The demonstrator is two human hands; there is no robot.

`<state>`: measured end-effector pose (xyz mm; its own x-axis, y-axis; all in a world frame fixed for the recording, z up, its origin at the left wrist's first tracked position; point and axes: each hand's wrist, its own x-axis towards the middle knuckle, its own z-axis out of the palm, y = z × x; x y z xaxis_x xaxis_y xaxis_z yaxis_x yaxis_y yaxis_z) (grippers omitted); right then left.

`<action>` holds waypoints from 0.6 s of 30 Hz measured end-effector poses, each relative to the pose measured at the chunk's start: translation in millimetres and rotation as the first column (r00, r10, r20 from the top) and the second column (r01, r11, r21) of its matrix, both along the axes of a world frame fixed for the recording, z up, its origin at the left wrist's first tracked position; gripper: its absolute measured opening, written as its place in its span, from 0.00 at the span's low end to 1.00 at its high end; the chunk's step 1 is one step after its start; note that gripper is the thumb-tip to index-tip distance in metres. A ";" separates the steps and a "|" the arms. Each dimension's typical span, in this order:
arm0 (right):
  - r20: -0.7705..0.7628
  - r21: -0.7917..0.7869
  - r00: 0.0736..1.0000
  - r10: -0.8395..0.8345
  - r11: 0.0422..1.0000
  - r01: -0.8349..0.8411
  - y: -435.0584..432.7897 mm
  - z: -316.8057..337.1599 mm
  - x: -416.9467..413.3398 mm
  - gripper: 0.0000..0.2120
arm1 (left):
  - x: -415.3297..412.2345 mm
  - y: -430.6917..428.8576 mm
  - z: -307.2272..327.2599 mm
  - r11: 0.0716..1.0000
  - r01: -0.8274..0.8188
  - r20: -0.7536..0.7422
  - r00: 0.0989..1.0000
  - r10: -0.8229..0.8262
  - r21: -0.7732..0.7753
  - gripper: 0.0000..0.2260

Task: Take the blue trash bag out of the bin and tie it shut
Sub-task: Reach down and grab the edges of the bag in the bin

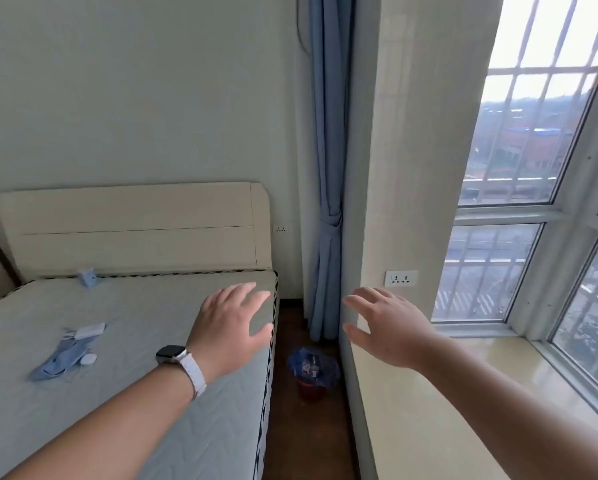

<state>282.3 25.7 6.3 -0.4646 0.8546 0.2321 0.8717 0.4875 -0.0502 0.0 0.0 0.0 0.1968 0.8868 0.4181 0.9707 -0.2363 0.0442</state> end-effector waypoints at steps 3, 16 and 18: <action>0.002 -0.012 1.000 0.017 1.000 -0.017 18.4 -12.4 1.0 0.25 | -1.7 14.5 -8.1 1.000 -0.021 0.004 1.000 0.021 -0.007 0.25; 0.036 -0.151 0.999 0.002 0.989 0.003 186.8 -92.7 -52.9 0.25 | -42.3 177.1 -102.2 0.991 0.022 0.054 0.998 -0.015 -0.134 0.23; 0.058 -0.177 0.998 -0.008 0.984 0.018 219.4 -104.0 -67.2 0.25 | -57.8 212.1 -116.8 0.985 0.030 0.055 0.998 -0.020 -0.172 0.22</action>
